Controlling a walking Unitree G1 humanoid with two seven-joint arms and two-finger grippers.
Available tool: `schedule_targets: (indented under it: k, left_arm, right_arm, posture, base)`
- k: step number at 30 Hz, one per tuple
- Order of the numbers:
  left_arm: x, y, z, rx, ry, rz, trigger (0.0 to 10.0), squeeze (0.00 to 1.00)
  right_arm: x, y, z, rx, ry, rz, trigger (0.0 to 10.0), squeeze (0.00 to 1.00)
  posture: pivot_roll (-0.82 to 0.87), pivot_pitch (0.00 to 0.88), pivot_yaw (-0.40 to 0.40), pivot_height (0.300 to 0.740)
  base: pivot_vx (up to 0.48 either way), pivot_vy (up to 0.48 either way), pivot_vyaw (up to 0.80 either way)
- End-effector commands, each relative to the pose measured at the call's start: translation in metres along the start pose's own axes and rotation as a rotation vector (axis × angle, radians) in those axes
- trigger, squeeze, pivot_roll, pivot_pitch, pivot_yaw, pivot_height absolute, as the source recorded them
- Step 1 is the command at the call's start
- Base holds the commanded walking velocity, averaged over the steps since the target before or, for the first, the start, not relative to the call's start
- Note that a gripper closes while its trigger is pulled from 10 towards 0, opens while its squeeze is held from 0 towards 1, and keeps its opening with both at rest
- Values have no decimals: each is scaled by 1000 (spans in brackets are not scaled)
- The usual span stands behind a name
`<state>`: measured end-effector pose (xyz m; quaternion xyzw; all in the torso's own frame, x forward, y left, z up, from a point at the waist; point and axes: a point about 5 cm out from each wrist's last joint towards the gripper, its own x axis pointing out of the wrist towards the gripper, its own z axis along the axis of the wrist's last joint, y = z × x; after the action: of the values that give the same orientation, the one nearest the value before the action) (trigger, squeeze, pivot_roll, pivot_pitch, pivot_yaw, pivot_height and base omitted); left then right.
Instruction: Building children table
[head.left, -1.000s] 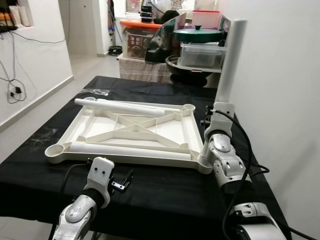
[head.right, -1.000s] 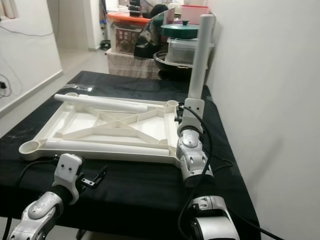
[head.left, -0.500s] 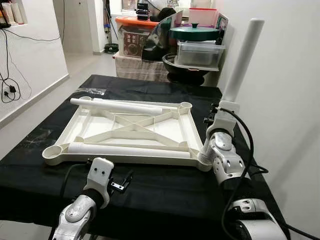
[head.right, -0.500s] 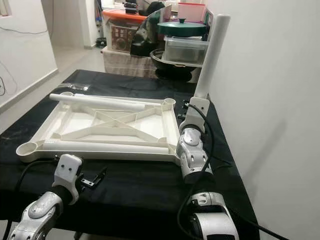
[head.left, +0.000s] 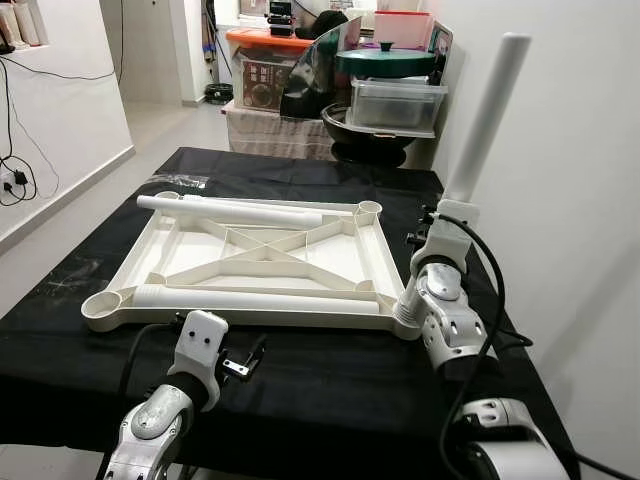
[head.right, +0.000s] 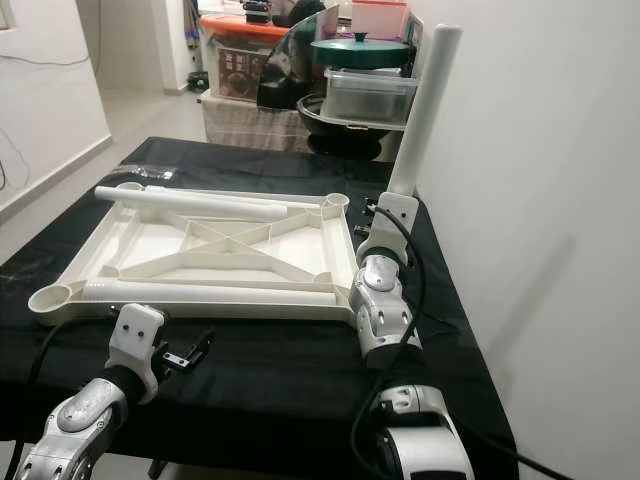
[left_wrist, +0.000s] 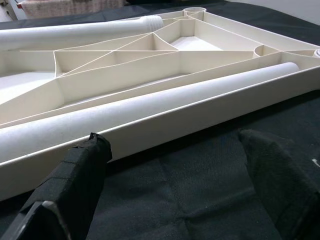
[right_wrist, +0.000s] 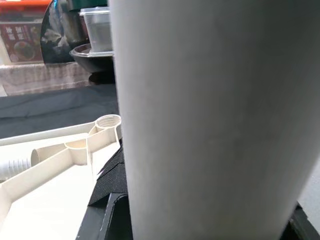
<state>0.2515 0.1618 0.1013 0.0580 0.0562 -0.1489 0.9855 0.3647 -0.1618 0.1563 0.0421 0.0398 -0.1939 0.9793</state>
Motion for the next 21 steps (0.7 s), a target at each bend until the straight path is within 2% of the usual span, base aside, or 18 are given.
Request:
schedule_targets:
  k: [1, 6, 9, 13, 21]
  left_arm:
    - [2, -3, -4, 3, 13, -15, 10000, 0]
    - [2, -3, -4, 4, 15, -16, 10000, 0]
    - [4, -4, -4, 3, 13, -18, 10000, 0]
    - [4, -4, -4, 5, 12, -19, 10000, 0]
    - [4, -1, -6, 11, 15, -13, 10000, 0]
  right_arm:
    - [-8, -21, -52, -60, 242, -87, 10000, 0]
    - [-11, -20, -51, -58, 243, -90, 10000, 0]
    - [-19, -13, -50, -92, 229, -41, 10000, 0]
    - [-20, -12, -51, -106, 225, -30, 10000, 0]
    - [-23, -12, -42, -152, 154, 9, 10000, 0]
  posture:
    - [27, 0, -47, 740]
    - [25, 0, -46, 740]
    - [23, 0, -45, 740]
    - [26, 0, -46, 740]
    - [26, 0, -49, 740]
  base:
    - [0, 0, 0]
    - [0, 0, 0]
    - [0, 0, 0]
    - [0, 0, 0]
    - [0, 0, 0]
